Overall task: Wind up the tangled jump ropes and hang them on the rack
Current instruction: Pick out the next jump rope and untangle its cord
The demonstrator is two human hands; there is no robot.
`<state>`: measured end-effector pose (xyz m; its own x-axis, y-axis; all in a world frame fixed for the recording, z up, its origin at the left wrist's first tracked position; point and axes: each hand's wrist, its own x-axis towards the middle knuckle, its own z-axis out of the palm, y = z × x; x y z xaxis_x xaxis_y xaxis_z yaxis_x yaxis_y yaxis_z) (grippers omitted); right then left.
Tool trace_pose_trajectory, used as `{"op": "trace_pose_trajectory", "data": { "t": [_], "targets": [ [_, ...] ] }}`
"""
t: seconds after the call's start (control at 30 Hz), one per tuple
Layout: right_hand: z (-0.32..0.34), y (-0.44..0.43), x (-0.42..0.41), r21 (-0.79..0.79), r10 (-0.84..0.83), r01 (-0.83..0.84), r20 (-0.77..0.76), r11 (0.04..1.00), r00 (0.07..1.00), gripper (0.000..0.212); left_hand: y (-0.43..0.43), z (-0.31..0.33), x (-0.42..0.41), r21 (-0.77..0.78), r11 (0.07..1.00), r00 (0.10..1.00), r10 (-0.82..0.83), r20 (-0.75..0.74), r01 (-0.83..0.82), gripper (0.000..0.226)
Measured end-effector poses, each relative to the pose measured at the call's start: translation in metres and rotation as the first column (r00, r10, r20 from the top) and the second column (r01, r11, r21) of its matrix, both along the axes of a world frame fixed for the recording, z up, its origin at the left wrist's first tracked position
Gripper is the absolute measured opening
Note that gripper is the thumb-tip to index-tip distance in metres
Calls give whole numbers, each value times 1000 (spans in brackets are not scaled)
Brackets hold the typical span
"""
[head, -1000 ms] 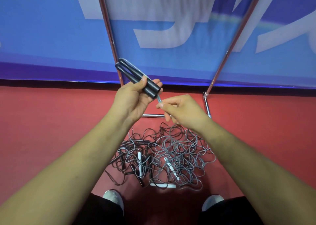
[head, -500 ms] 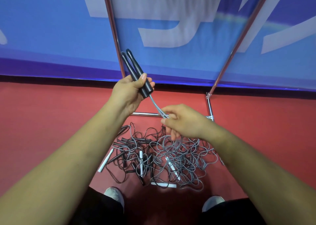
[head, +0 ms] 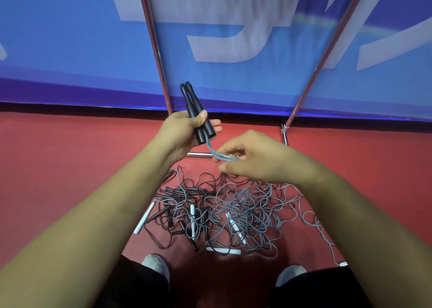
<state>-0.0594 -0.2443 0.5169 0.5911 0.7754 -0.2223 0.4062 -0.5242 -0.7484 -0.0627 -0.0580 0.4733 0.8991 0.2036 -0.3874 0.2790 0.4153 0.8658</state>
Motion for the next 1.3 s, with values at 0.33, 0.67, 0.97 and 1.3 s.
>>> {"op": "trace_pose_trajectory", "data": {
  "t": [0.33, 0.67, 0.97, 1.3],
  "targets": [
    [14, -29, 30, 205, -326, 302, 95, 931, 941, 3, -31, -12, -14, 240, 870, 901, -429, -59, 430, 10],
    [4, -56, 53, 213, -457, 456, -47, 864, 888, 16, -32, -2, -17, 17, 793, 791, -607, -83, 610, 44],
    [5, -53, 54, 217, -355, 320, 146, 922, 923, 17, -21, -9, -18, 418, 700, 796, -596, -106, 579, 20],
    [-5, -49, 51, 59, -171, 164, 157, 985, 973, 33, -18, -6, -28, 205, 663, 688, -721, -83, 720, 25]
  ]
}}
